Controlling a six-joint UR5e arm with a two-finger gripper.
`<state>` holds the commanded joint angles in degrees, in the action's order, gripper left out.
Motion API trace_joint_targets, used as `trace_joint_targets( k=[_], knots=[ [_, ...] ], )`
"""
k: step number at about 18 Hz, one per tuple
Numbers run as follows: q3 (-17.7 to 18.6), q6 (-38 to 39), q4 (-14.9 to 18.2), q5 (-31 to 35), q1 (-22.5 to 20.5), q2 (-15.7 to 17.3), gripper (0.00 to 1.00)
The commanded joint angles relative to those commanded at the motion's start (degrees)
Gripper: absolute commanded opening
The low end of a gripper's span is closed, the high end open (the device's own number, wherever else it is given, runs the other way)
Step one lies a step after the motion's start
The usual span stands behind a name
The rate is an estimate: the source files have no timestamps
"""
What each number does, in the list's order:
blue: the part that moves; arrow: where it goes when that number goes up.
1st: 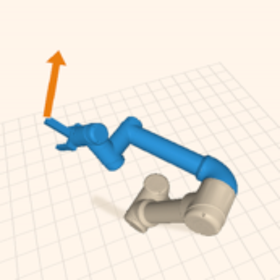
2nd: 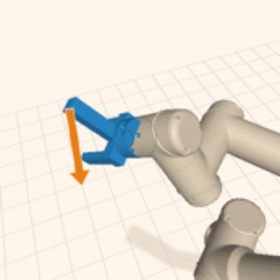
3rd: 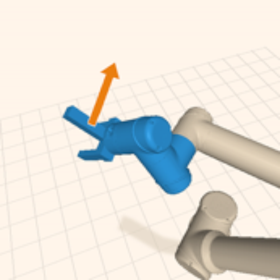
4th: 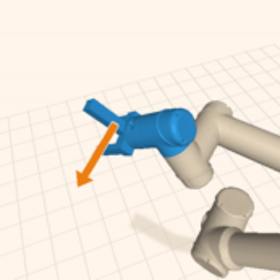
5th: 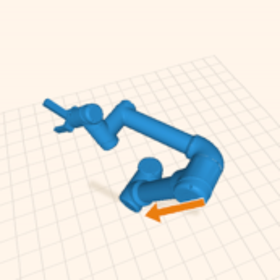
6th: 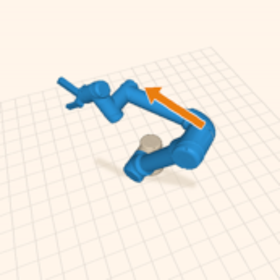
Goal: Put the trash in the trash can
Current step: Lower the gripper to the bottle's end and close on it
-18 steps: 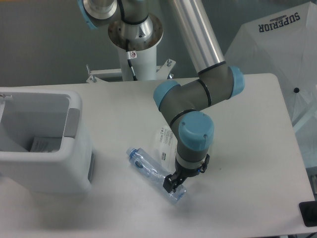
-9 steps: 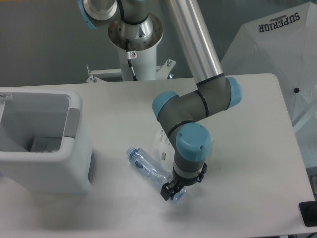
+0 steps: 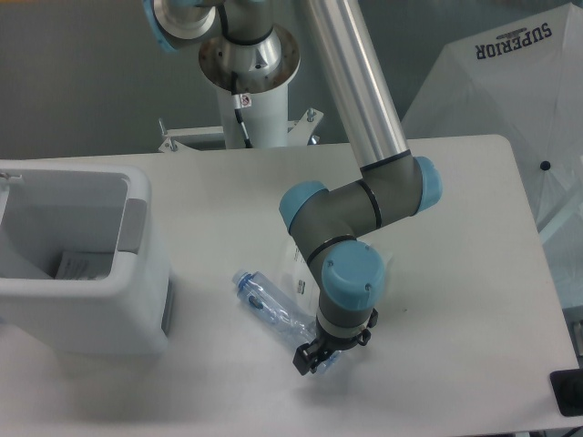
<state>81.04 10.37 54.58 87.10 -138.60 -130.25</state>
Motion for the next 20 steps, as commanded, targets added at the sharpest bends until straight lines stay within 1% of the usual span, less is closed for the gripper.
trace_joint_targets(
  k=[2, 7, 8, 9, 10, 11, 13, 17, 20],
  knots=[
    [0.1, -0.1, -0.5, 0.1, 0.0, -0.3, 1.0],
    [0.1, 0.0, -0.5, 0.2, 0.1, -0.4, 1.0],
    [0.0, 0.1, -0.5, 0.2, 0.0, -0.5, 0.99],
    [0.0, 0.1, -0.5, 0.2, 0.1, -0.6, 0.95],
    [0.1, 0.1, -0.4, 0.3, 0.1, -0.6, 0.89],
    [0.1, 0.1, -0.4, 0.2, 0.1, -0.5, 0.86],
    [0.2, 0.4, -0.4, 0.4, 0.1, -0.5, 0.85],
    [0.4, 0.4, -0.4, 0.3, 0.1, -0.4, 0.78],
    [0.3, 0.6, -0.4, 0.3, 0.1, -0.3, 0.75]
  ],
)
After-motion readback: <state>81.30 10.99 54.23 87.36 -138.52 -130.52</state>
